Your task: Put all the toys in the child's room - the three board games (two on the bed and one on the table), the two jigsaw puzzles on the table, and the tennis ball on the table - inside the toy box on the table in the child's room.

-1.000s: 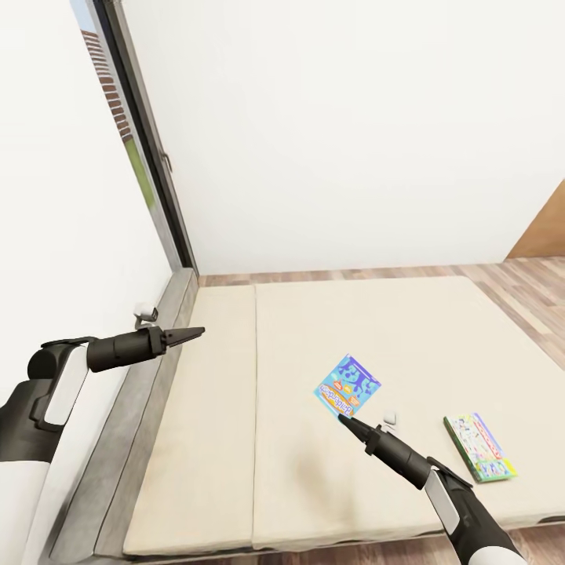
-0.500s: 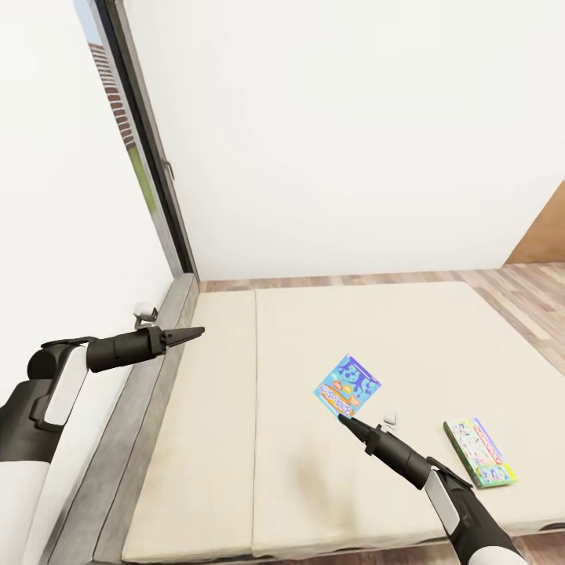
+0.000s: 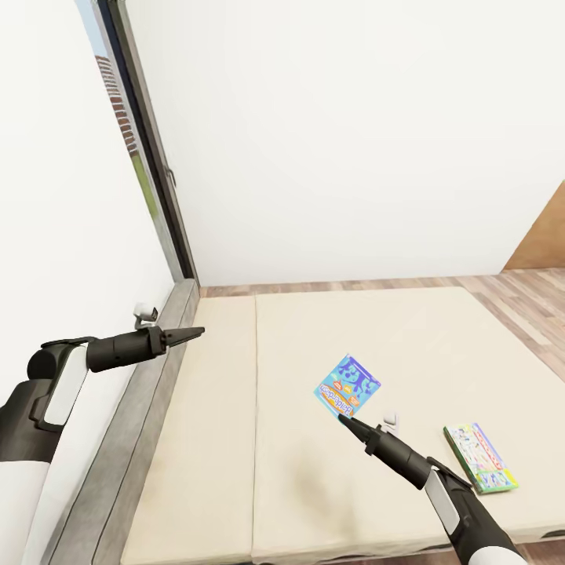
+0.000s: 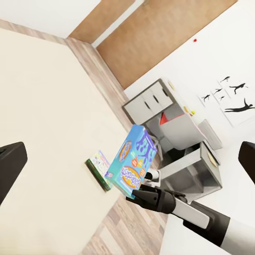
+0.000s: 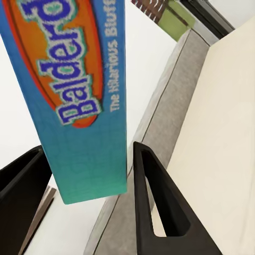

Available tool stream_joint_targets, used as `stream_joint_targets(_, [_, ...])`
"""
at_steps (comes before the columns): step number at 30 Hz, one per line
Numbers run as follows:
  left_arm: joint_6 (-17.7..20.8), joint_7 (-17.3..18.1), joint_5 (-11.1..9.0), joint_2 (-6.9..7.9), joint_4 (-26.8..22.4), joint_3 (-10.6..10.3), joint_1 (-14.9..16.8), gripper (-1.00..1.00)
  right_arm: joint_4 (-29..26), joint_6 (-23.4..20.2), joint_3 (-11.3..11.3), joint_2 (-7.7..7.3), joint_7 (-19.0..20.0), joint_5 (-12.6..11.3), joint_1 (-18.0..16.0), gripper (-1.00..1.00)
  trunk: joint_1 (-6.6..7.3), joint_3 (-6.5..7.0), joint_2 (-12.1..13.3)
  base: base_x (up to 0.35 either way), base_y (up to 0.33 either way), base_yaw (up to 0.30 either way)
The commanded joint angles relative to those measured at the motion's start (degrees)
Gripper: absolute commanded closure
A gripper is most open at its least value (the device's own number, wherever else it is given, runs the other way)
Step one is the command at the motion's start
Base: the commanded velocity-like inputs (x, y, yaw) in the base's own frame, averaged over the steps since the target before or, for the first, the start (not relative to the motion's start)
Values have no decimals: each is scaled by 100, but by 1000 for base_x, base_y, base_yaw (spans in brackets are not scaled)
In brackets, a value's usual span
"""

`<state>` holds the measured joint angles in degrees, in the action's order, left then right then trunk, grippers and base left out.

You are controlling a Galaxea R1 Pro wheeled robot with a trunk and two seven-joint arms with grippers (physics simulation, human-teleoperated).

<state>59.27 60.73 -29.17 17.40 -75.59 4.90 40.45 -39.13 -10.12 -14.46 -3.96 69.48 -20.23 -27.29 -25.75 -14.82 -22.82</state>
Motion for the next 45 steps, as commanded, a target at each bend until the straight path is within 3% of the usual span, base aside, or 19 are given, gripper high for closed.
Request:
stream_joint_targets(1, [23, 19, 8, 0, 0, 2, 4, -100, 1, -60, -5, 0, 21, -25, -4, 100, -4, -1, -10, 0, 0, 0])
stream_joint_targets(45, [23, 26, 0, 6, 0, 2, -1, -100, 1, -60, -3, 0, 16, -25, -4, 100, -4, 410, -10, 0, 0, 0])
